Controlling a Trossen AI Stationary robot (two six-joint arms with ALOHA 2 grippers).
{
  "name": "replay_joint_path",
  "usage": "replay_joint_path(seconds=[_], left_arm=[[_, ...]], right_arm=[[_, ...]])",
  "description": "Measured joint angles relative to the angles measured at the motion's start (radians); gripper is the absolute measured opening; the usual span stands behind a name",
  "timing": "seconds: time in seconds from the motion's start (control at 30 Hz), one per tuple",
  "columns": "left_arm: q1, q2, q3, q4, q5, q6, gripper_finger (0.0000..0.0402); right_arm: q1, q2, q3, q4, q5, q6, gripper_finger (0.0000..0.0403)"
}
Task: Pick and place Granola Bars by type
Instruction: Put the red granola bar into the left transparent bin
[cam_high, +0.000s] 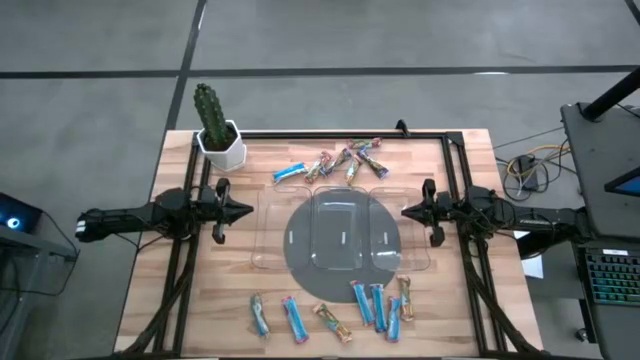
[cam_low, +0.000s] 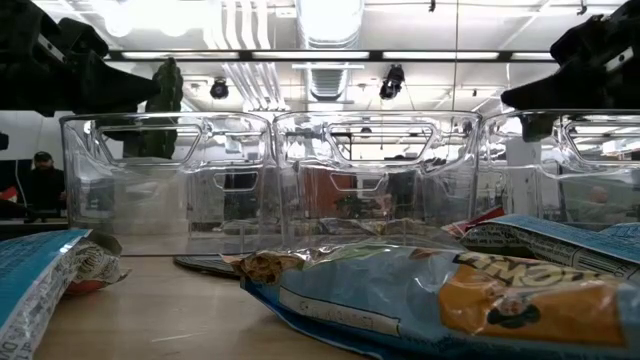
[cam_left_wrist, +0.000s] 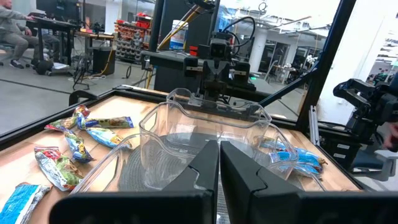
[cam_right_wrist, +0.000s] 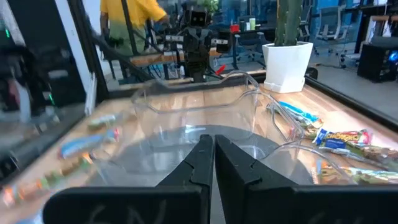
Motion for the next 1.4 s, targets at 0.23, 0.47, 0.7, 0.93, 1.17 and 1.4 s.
replay_joint_path(seconds=[0.23, 0.47, 0.7, 0.93, 1.17, 1.4], left_arm=[[0.001, 0.003, 0.000, 0.023, -0.014, -0.029, 0.0000], [0.002, 0.008, -0.001, 0.072, -0.032, -0.186, 0.0000], [0.002, 0.008, -0.001, 0.152, -0.032, -0.342, 0.0000], [0.002, 0.018, -0.001, 0.200, -0.038, -0.376, 0.0000], [0.002, 0.101, 0.092, 0.227, -0.093, -0.361, 0.0000], [0.001, 0.272, 0.317, 0.159, -0.096, -0.320, 0.0000]], right_arm=[[0.000, 0.000, 0.000, 0.086, 0.000, 0.102, 0.0008], [0.000, -0.001, 0.000, 0.126, 0.000, 0.252, 0.0008], [0.000, 0.000, 0.000, 0.139, 0.222, 0.421, 0.0009], [0.000, 0.001, 0.000, 0.161, 0.319, 0.493, 0.0008], [0.001, 0.003, 0.000, 0.363, 0.307, 0.513, 0.0008], [0.000, 0.021, 0.089, 0.462, 0.303, 0.496, 0.0008]])
